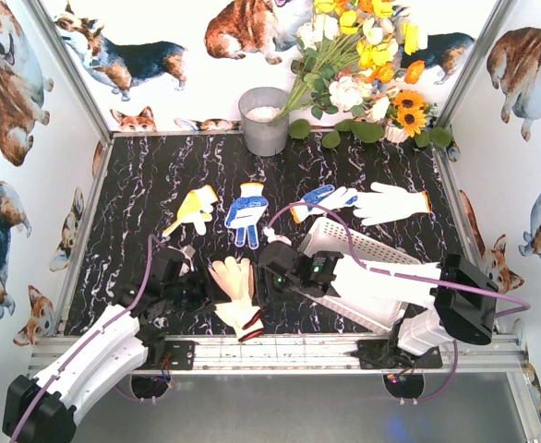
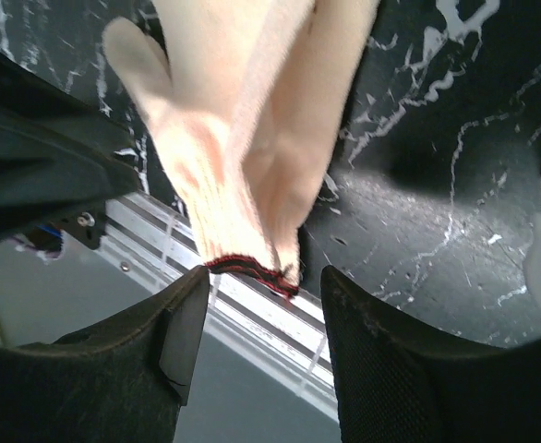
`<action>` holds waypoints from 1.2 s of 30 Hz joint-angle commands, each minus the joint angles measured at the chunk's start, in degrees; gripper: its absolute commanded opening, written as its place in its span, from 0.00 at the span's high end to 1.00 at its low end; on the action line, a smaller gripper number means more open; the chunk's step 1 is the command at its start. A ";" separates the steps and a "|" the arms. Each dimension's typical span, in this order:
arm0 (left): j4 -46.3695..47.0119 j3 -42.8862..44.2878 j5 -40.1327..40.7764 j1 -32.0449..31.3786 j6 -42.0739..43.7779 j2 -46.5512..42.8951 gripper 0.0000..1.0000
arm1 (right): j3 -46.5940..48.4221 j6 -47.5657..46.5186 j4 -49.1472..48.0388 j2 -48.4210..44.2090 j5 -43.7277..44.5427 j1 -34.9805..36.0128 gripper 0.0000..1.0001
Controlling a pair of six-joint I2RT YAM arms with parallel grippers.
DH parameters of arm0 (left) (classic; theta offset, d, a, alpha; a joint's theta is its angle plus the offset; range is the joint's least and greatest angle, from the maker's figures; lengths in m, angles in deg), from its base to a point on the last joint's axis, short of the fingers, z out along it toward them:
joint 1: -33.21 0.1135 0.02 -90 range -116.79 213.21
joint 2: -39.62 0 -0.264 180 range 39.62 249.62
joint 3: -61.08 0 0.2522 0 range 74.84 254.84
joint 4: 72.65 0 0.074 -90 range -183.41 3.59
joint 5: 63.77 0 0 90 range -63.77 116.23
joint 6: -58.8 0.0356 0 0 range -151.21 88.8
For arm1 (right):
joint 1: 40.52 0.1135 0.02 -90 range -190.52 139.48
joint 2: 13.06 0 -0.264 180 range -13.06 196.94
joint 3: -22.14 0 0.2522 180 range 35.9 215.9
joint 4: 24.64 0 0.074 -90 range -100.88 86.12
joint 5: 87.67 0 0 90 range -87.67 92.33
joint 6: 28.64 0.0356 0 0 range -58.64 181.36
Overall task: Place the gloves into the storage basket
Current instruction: Pair the glove with the glove.
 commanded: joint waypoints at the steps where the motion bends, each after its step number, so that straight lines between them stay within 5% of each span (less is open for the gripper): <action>1: 2.40 -1.12 -2.71 0.07 -2.36 -1.51 0.49 | -0.63 -0.61 -8.26 0.67 -5.68 -2.33 0.49; 15: 6.94 -5.33 -3.96 -1.72 -5.45 -2.32 0.58 | -1.15 1.31 -12.37 7.34 -10.11 -3.48 0.64; 31: 14.87 -10.34 -2.41 -2.65 -6.21 2.02 0.56 | -1.52 6.70 -15.04 9.58 -13.26 -2.62 0.83; 36: 9.46 -8.65 2.18 -2.83 -3.12 2.32 0.56 | -1.51 8.84 -14.17 9.03 -14.36 -2.52 0.93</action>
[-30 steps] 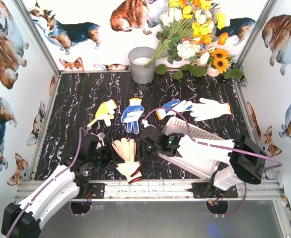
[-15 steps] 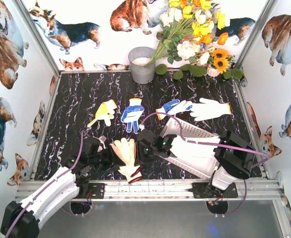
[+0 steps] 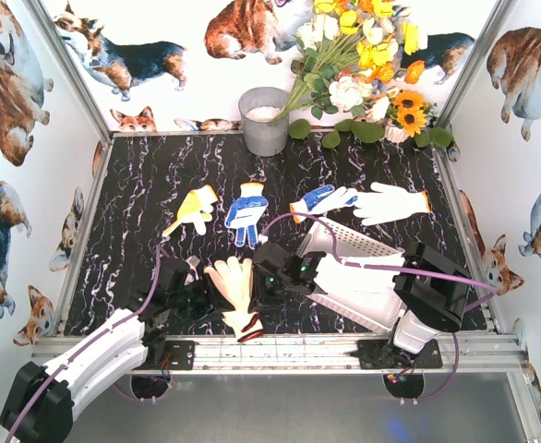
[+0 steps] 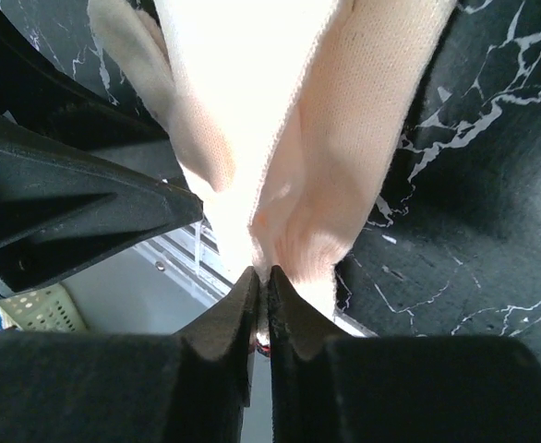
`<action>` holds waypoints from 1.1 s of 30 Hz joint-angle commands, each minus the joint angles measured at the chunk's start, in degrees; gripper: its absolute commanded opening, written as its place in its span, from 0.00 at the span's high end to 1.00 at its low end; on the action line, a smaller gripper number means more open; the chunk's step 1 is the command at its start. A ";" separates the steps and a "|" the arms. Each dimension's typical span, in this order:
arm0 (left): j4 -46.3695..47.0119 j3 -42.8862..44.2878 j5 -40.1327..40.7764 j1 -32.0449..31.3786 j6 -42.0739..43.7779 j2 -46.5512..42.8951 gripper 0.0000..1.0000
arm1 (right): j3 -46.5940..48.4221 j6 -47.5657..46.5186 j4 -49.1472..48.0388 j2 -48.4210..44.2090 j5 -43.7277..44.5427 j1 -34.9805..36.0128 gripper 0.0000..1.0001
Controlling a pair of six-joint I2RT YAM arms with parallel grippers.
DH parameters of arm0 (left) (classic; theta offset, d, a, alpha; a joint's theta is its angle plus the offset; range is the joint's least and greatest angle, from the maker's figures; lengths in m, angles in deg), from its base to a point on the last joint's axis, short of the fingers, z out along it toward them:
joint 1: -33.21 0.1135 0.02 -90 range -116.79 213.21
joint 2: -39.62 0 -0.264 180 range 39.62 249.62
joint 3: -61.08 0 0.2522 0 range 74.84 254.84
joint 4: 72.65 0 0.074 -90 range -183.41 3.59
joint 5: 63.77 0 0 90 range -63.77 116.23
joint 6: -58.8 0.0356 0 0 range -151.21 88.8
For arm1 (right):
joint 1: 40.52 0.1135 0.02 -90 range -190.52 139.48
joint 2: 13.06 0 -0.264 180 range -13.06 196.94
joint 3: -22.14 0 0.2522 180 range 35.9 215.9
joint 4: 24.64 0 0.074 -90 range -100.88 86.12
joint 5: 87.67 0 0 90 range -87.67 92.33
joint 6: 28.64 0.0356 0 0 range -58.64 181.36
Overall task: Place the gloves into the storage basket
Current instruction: Pair the glove with the glove.
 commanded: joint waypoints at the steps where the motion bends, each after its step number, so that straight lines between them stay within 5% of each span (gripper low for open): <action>1: -3.66 1.14 4.86 -0.32 3.21 -0.08 0.56 | 0.35 2.98 -2.21 -0.71 -1.82 0.44 0.94; 33: -3.54 -0.98 3.79 -0.54 0.89 -3.20 0.55 | -4.48 13.75 -2.89 -2.85 2.99 5.05 0.98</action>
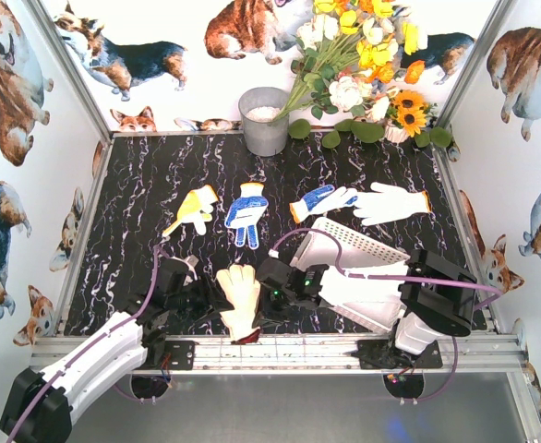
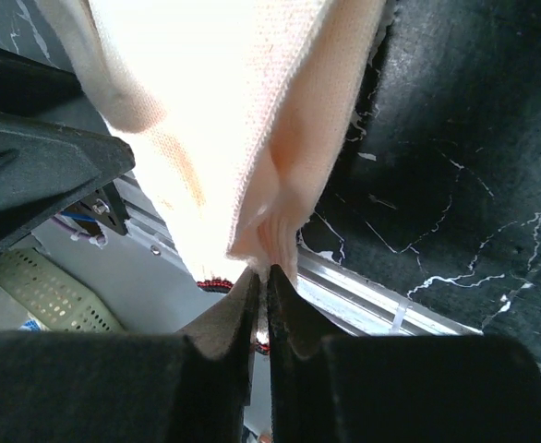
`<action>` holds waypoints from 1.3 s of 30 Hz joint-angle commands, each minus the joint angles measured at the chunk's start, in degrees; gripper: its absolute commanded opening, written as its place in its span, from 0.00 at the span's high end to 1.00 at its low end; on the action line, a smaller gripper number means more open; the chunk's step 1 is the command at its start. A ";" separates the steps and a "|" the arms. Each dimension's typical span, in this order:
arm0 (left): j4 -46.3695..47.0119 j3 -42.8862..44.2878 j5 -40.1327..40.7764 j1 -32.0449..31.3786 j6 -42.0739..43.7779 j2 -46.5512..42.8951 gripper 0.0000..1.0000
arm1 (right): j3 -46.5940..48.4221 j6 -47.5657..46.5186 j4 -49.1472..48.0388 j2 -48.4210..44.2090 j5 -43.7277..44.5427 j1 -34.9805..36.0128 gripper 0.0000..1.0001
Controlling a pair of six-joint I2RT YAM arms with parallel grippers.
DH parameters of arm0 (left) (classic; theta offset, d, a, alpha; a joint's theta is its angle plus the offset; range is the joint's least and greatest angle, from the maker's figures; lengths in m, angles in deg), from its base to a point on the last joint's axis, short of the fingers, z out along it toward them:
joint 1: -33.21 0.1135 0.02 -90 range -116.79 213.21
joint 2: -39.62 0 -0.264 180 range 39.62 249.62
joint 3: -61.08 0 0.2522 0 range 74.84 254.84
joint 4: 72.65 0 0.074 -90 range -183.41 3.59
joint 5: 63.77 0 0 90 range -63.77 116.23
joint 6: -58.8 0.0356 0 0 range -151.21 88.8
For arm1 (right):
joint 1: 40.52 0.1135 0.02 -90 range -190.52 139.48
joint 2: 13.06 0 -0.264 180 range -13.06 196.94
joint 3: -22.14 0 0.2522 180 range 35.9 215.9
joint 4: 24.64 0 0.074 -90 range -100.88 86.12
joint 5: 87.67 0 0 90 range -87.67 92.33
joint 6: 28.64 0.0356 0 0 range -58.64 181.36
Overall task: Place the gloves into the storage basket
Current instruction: Pair the glove with the glove.
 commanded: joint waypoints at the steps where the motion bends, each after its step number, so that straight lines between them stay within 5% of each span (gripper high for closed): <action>1: -2.33 -0.54 2.00 -0.23 0.43 -0.38 0.55 | 1.00 0.14 -3.04 0.00 1.12 0.46 0.98; 24: -3.73 1.99 2.63 -0.67 1.01 -0.53 0.54 | -1.02 5.39 -9.05 2.07 2.62 1.93 0.99; 39: -20.86 20.28 7.05 -0.67 12.81 4.85 0.25 | 8.00 -3.42 7.84 -4.39 8.46 1.90 0.59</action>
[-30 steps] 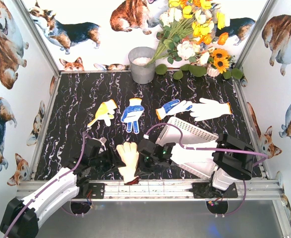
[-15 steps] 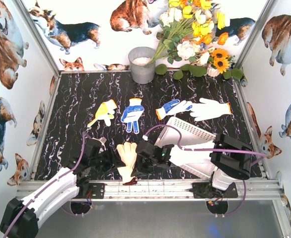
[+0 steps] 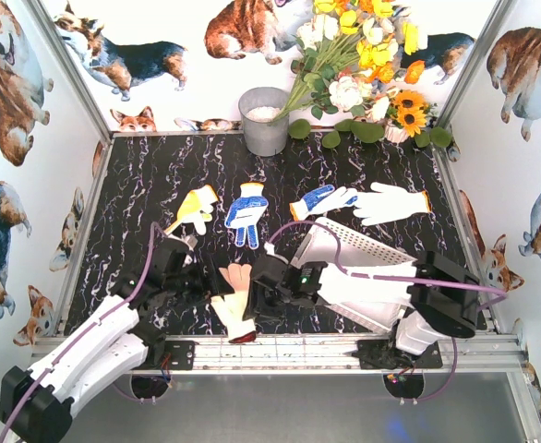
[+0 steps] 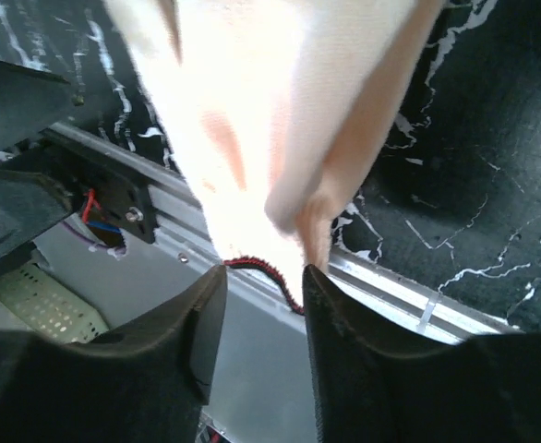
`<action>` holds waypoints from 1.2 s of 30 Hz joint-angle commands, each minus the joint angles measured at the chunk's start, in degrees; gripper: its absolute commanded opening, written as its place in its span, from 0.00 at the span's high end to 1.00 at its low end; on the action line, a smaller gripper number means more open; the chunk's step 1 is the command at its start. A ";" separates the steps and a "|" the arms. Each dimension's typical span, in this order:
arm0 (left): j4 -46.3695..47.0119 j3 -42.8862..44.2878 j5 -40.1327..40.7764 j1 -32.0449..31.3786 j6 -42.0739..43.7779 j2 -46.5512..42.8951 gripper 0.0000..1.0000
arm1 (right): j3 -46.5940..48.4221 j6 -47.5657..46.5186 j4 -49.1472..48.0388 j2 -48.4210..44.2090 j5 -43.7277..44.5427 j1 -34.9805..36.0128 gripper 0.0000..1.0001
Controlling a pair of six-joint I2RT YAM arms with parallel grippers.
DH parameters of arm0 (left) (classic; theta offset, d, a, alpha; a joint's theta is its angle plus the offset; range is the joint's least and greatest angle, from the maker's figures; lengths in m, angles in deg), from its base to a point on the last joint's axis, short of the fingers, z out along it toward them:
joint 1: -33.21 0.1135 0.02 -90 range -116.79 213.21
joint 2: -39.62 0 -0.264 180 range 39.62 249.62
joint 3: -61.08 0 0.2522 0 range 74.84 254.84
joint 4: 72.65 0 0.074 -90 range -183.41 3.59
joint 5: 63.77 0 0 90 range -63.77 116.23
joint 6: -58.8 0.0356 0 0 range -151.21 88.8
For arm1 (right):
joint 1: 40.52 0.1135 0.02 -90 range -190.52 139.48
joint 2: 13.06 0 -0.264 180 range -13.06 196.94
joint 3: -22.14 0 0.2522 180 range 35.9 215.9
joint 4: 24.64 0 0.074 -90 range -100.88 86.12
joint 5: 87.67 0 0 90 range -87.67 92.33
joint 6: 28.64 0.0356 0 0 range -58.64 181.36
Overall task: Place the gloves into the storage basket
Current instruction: Pair the glove with the glove.
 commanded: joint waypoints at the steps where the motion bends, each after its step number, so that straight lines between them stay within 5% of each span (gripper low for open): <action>1: -8.26 5.95 1.19 -0.28 6.51 1.62 0.24 | 3.44 -3.59 4.70 -4.74 3.52 0.20 0.56; 5: -9.55 6.79 -3.03 -0.28 6.89 1.67 0.19 | 1.88 -3.16 5.43 -7.22 2.93 0.17 0.46; 11: -7.57 1.47 -10.94 -0.28 4.34 -1.52 0.15 | -2.32 -0.98 2.62 -10.41 1.68 0.20 0.43; 17: -1.71 -5.08 -14.49 -0.28 -2.16 -6.59 0.36 | -4.57 0.89 0.14 -9.68 0.50 0.53 0.58; 28: -0.61 -9.83 -12.91 -0.28 -2.81 -7.41 0.44 | -3.16 -1.13 -2.75 -6.11 -0.73 1.04 0.67; 36: 3.60 -11.36 -13.31 -0.36 -2.78 -3.55 0.52 | -4.65 0.91 -7.60 -2.71 -1.64 1.32 0.88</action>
